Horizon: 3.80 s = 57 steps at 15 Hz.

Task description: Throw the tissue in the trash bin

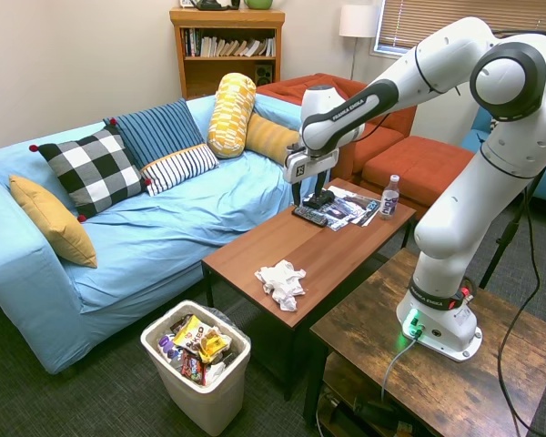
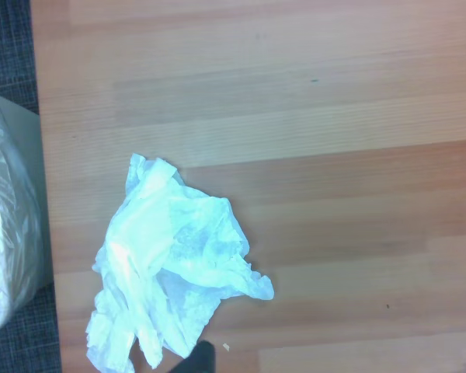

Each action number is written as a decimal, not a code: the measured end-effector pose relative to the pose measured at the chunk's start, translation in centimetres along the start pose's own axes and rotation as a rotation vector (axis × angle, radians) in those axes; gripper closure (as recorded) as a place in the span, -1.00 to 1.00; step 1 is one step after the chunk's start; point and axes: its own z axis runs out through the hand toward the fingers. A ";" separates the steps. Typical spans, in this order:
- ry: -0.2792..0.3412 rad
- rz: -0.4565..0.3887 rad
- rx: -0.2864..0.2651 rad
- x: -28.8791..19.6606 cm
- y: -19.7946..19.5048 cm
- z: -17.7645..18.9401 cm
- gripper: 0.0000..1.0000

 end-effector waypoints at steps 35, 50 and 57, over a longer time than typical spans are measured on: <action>-0.030 -0.117 -0.116 -10.0 -8.2 29.2 1.00; -0.089 -0.069 -0.098 -7.6 -8.0 26.0 1.00; -0.002 -0.230 -0.073 -19.6 -17.3 18.0 1.00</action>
